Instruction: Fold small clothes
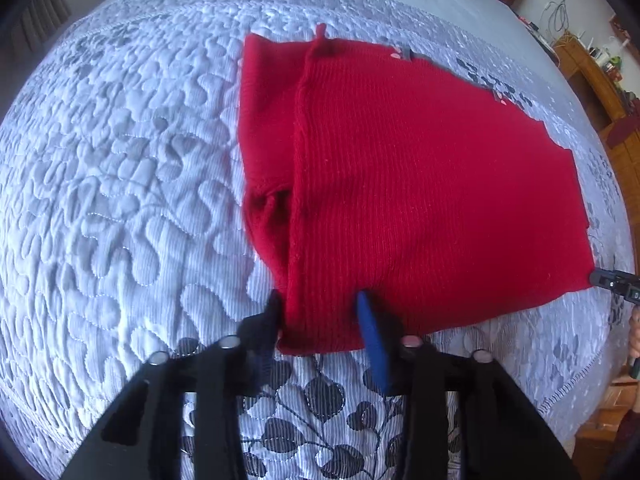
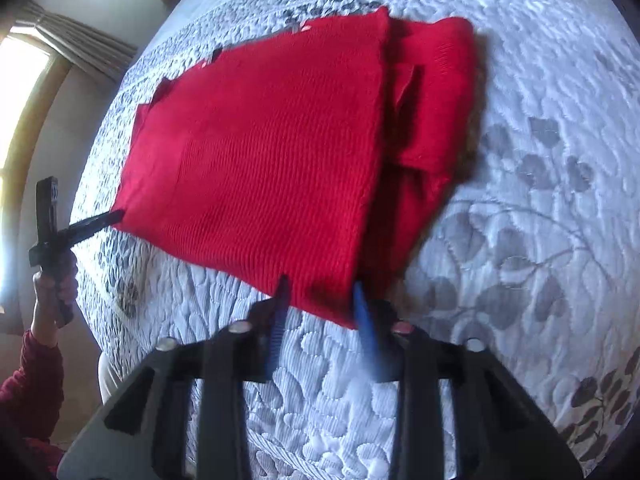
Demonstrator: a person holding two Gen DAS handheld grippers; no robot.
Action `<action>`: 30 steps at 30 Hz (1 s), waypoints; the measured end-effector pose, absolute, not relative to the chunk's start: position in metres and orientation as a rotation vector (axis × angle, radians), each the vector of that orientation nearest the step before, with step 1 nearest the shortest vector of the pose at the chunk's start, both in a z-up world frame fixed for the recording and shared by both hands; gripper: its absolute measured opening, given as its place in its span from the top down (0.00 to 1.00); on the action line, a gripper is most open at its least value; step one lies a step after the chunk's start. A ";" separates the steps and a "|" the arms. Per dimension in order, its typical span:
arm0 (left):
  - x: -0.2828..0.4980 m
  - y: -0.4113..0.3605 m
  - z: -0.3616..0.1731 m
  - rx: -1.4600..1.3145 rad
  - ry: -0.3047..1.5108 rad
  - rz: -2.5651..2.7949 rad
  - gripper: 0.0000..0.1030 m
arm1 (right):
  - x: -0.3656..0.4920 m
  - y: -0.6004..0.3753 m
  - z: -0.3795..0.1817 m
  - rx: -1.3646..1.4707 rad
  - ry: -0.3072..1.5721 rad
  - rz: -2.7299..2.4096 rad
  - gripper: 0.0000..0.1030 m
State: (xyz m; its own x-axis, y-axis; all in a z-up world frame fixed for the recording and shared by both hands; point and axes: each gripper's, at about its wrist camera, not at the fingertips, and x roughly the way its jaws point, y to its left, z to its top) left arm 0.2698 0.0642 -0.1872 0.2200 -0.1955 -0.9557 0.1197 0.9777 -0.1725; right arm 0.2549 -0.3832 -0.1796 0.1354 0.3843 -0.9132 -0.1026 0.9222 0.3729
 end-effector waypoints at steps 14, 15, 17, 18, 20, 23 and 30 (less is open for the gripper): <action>0.275 0.069 -0.192 -0.083 1.371 -0.235 0.87 | 0.232 -0.403 -0.196 0.243 1.446 0.376 0.97; 0.274 0.066 -0.190 -0.069 1.366 -0.235 0.86 | 0.233 -0.402 -0.199 0.249 1.442 0.376 0.97; 0.273 0.062 -0.187 -0.055 1.364 -0.236 0.83 | 0.233 -0.399 -0.197 0.251 1.429 0.379 0.96; 0.272 0.060 -0.184 -0.052 1.366 -0.235 0.81 | 0.233 -0.397 -0.195 0.247 1.428 0.377 0.94; 0.268 0.059 -0.176 -0.066 1.378 -0.229 0.67 | 0.232 -0.396 -0.187 0.253 1.422 0.368 0.92; 0.258 0.062 -0.161 -0.124 1.378 -0.245 0.34 | 0.229 -0.404 -0.175 0.312 1.394 0.354 0.68; 0.252 0.072 -0.167 -0.232 1.410 -0.248 0.33 | 0.229 -0.424 -0.181 0.421 1.408 0.302 0.47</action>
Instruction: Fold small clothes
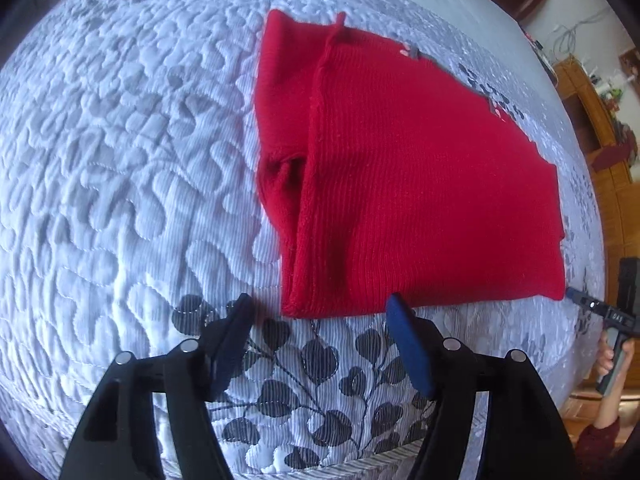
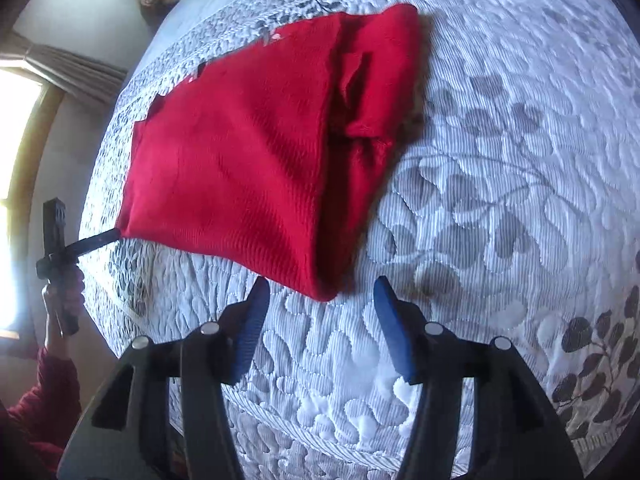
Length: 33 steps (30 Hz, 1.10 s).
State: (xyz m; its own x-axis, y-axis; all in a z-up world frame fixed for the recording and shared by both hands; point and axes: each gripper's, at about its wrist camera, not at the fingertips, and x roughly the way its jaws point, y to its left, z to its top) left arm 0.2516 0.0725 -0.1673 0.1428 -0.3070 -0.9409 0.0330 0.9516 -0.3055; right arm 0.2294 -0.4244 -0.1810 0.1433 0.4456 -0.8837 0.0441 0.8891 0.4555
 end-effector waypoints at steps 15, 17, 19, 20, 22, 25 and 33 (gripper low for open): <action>0.278 0.045 -0.184 -0.321 1.429 -0.228 0.86 | 0.259 -0.410 -0.206 0.544 1.425 0.292 0.90; 0.271 0.047 -0.178 -0.320 1.411 -0.220 0.87 | 0.252 -0.409 -0.198 0.551 1.403 0.302 0.91; 0.263 0.050 -0.170 -0.331 1.395 -0.231 0.88 | 0.244 -0.412 -0.187 0.555 1.381 0.314 0.93; 0.258 0.052 -0.164 -0.332 1.384 -0.235 0.88 | 0.239 -0.414 -0.181 0.555 1.373 0.321 0.93; 0.250 0.055 -0.156 -0.339 1.374 -0.241 0.88 | 0.229 -0.417 -0.170 0.554 1.361 0.339 0.94; 0.232 0.057 -0.145 -0.337 1.377 -0.248 0.88 | 0.212 -0.416 -0.159 0.527 1.362 0.345 0.94; 0.158 0.054 -0.119 -0.283 1.385 -0.302 0.88 | 0.129 -0.414 -0.135 0.469 1.394 0.373 0.94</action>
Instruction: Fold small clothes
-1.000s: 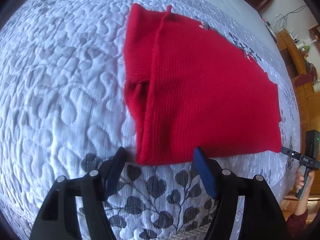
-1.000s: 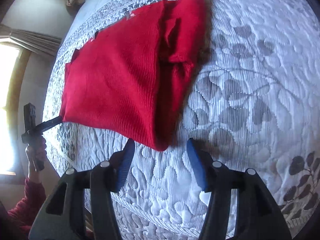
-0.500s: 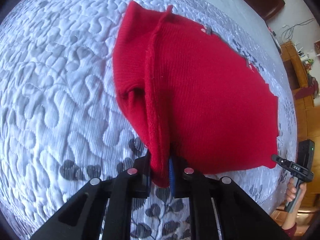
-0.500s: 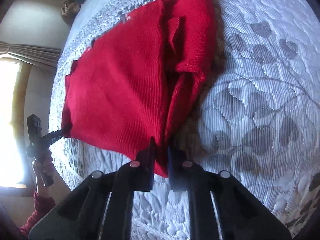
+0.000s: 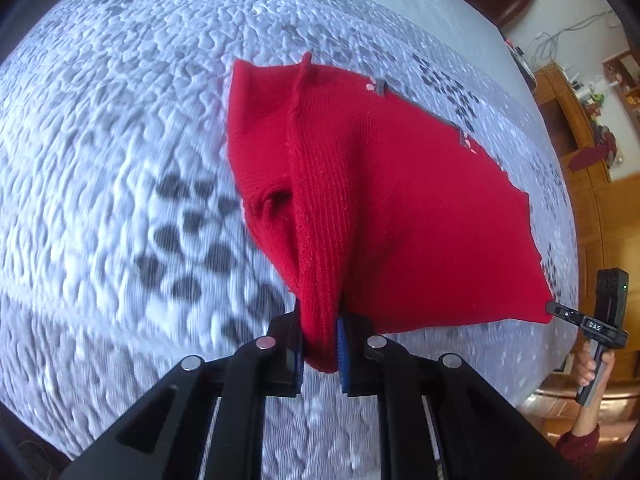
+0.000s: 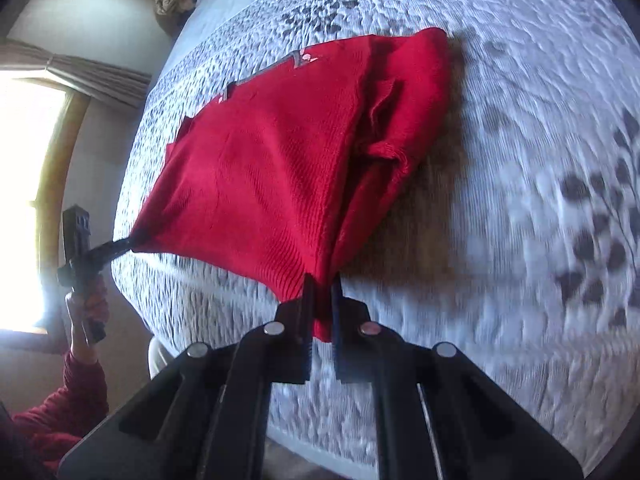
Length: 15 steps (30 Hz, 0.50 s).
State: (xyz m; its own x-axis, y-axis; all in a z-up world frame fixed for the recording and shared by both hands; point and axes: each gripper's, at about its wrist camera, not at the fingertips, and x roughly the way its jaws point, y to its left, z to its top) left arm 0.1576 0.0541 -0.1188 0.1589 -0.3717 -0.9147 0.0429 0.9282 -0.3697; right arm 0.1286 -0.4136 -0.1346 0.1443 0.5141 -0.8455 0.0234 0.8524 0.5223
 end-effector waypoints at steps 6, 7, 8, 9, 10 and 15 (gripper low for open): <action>0.095 0.052 -0.114 -0.249 1.403 -0.329 0.88 | 0.069 -0.415 -0.132 0.434 1.420 0.369 0.94; 0.088 0.049 -0.119 -0.226 1.408 -0.327 0.88 | 0.066 -0.417 -0.134 0.428 1.421 0.359 0.94; 0.084 0.047 -0.124 -0.199 1.413 -0.322 0.87 | 0.063 -0.417 -0.140 0.425 1.425 0.343 0.94; 0.082 0.042 -0.129 -0.179 1.419 -0.313 0.87 | 0.062 -0.417 -0.149 0.430 1.438 0.325 0.94; 0.081 0.039 -0.137 -0.161 1.423 -0.300 0.87 | 0.064 -0.416 -0.158 0.418 1.450 0.308 0.94; 0.086 0.043 -0.170 -0.195 1.440 -0.276 0.82 | 0.070 -0.402 -0.191 0.337 1.493 0.244 0.92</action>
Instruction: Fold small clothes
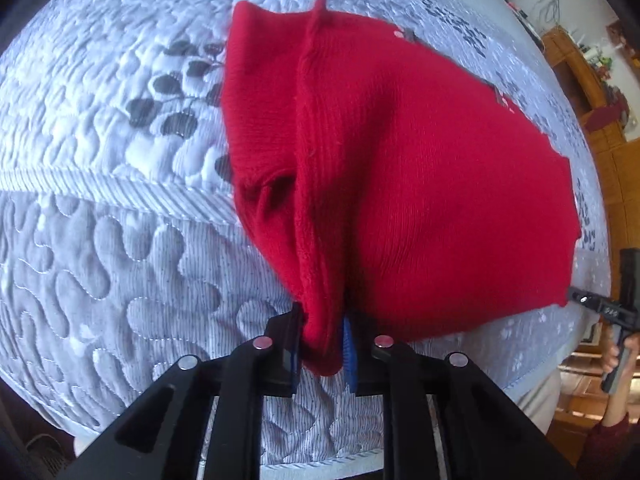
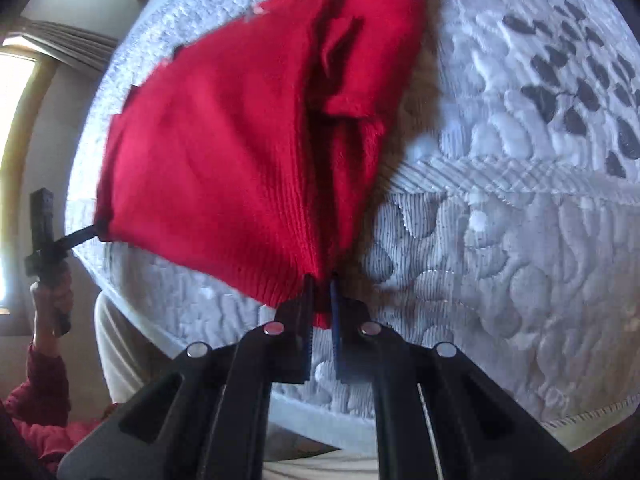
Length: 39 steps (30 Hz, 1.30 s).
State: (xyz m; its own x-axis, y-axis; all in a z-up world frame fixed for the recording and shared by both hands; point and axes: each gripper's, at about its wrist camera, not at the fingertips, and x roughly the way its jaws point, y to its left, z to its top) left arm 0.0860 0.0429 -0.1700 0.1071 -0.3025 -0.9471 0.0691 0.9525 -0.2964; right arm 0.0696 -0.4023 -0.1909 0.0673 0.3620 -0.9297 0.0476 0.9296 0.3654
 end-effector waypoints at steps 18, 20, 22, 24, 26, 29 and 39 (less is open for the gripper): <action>0.219 0.019 -0.133 0.022 1.308 -0.219 0.41 | 0.221 -0.412 -0.142 0.291 1.332 0.239 0.70; 0.237 0.008 -0.148 0.027 1.328 -0.214 0.41 | 0.244 -0.413 -0.156 0.302 1.349 0.219 0.69; 0.248 0.006 -0.161 0.027 1.333 -0.211 0.41 | 0.262 -0.417 -0.170 0.318 1.368 0.201 0.64; 0.256 0.004 -0.167 0.008 1.329 -0.220 0.42 | 0.274 -0.419 -0.181 0.345 1.390 0.208 0.63; 0.260 0.001 -0.168 0.009 1.319 -0.229 0.55 | 0.280 -0.419 -0.192 0.356 1.405 0.215 0.73; 0.264 -0.002 -0.169 -0.008 1.323 -0.262 0.83 | 0.283 -0.419 -0.190 0.362 1.383 0.250 0.96; 0.269 0.000 -0.168 -0.015 1.250 -0.190 0.93 | 0.285 -0.439 -0.177 0.317 1.303 0.187 0.97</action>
State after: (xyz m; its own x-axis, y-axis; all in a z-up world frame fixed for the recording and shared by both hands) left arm 0.2694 -0.0004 -0.1677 0.3015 -0.1512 -0.9414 0.1350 0.9842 -0.1148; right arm 0.2854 -0.4390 -0.1769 0.2582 0.3114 -0.9145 0.0420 0.9421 0.3327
